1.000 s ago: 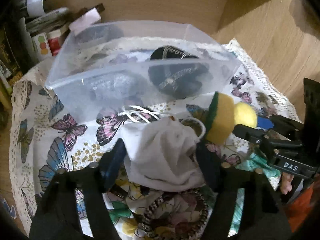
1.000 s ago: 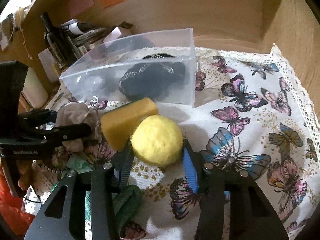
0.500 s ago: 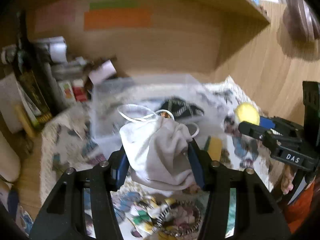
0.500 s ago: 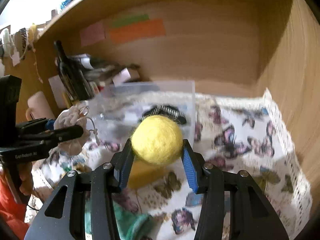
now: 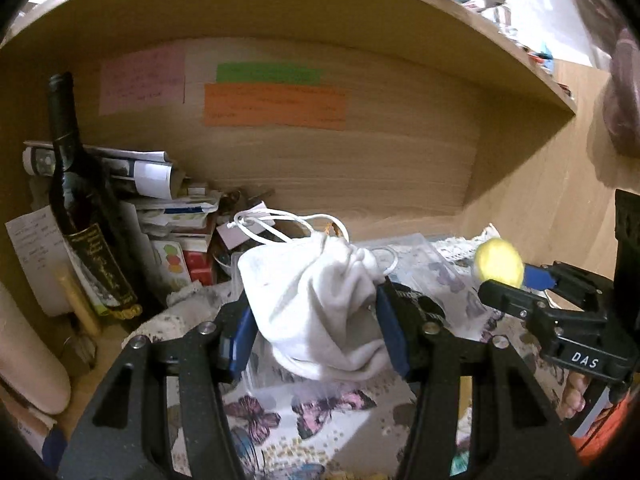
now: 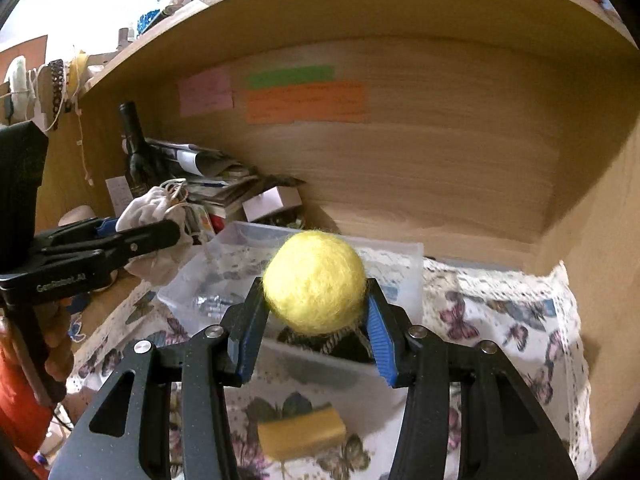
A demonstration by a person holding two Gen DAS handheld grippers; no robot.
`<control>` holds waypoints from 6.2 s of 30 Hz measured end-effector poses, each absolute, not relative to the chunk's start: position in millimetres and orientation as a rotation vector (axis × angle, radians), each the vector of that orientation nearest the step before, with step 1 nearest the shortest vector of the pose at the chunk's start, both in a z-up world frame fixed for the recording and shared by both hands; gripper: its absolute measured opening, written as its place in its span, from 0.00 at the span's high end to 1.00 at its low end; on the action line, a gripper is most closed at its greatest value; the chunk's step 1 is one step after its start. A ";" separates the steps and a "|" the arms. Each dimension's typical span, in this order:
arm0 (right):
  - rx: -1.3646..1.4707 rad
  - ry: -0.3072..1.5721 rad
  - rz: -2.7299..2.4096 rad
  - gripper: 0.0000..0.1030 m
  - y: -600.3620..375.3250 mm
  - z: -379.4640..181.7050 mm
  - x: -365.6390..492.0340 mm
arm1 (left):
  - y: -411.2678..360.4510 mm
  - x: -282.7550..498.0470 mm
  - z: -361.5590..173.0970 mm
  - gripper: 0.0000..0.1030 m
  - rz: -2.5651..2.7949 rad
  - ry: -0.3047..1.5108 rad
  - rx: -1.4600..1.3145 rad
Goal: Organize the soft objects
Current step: 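Carry the pouch with the left tool while the right carries the ball into the box, then move the left tool to the beaded bracelet and close on it, then lift the bracelet with the left tool while the right grasps the yellow sponge, then release the bracelet into the box with the left tool while the right drops the sponge in, then grasp the floral fabric scrunchie with the left tool while the right grasps the green mesh cloth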
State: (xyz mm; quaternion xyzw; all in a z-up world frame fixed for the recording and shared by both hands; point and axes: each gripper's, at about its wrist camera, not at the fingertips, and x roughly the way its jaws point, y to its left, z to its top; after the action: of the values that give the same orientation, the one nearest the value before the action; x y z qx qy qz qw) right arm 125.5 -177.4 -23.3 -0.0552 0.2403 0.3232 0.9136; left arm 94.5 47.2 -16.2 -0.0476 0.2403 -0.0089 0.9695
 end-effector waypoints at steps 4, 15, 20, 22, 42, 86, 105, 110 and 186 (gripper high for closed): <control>-0.129 0.511 0.682 0.57 -163.8 -22.3 139.8 | 52.5 113.7 -28.3 0.47 -0.009 0.526 -0.099; -0.261 0.641 0.738 0.57 -112.1 -51.8 172.6 | 50.5 153.5 -70.2 0.47 -0.034 0.692 -0.106; -0.259 0.737 0.759 0.57 -104.8 -72.4 185.0 | 47.0 152.1 -73.0 0.40 -0.019 0.695 -0.067; -0.255 0.746 0.758 0.56 -104.8 -75.3 185.9 | 47.8 151.3 -72.0 0.38 -0.013 0.690 -0.064; -0.235 0.534 0.690 0.18 -143.1 -31.1 140.5 | 35.7 82.4 -24.4 0.00 0.021 0.525 -0.016; -0.198 0.764 0.646 0.16 -181.5 -111.8 111.7 | 2.9 9.2 -137.4 0.83 -0.163 0.859 -0.054; -0.118 0.665 0.667 0.45 -192.4 -89.7 104.5 | 37.1 25.4 -66.8 0.93 -0.038 0.617 -0.062; -0.092 0.583 0.650 0.45 -196.2 -67.8 102.9 | 45.3 45.7 -48.6 0.93 0.001 0.565 -0.047; -0.142 0.780 0.741 0.80 -171.6 -128.0 43.1 | 15.1 9.5 -143.3 0.59 -0.105 0.833 -0.069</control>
State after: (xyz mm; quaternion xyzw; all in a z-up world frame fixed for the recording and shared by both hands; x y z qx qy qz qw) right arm 43.1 -171.6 -128.0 -0.0675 0.3712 0.3526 0.8563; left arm 9.5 15.1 -143.3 -0.0334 0.4045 -0.0511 0.9125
